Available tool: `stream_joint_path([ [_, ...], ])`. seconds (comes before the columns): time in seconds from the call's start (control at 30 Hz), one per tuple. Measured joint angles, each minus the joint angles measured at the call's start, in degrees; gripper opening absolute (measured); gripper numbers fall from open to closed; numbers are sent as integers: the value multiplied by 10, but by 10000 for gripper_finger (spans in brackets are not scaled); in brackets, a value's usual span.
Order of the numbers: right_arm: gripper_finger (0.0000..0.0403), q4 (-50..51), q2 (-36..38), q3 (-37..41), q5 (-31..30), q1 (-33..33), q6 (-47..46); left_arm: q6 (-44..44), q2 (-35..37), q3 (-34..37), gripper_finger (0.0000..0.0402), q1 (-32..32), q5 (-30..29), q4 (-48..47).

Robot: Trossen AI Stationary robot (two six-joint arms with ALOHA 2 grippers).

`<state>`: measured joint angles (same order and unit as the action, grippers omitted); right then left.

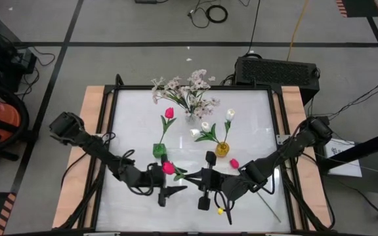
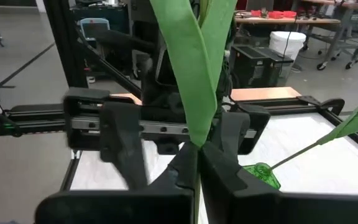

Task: Sort flowers into vase by color
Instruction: Put the left red flower into the green vase

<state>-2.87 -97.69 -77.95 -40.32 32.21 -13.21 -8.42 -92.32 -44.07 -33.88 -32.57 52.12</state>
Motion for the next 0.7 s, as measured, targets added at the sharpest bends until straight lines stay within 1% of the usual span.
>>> stream_joint_path([
  [0.17,3,2,0,0,-1,0,2,29,-4,-23,272,11,32,2],
  [0.23,4,3,0,0,-1,-1,4,34,-4,-26,260,13,33,1],
  [0.33,4,1,0,0,-1,-2,4,44,-4,-29,232,16,34,1],
  [0.43,4,1,0,0,-1,-3,4,43,-4,-29,192,20,35,-1],
  [0.5,4,1,0,0,-1,-3,4,44,-4,-29,158,21,34,0],
  [0.6,9,1,0,0,-2,-3,2,45,-4,-29,96,21,35,1],
  [0.7,26,0,0,0,-3,-3,1,44,-4,-29,28,20,36,1],
])
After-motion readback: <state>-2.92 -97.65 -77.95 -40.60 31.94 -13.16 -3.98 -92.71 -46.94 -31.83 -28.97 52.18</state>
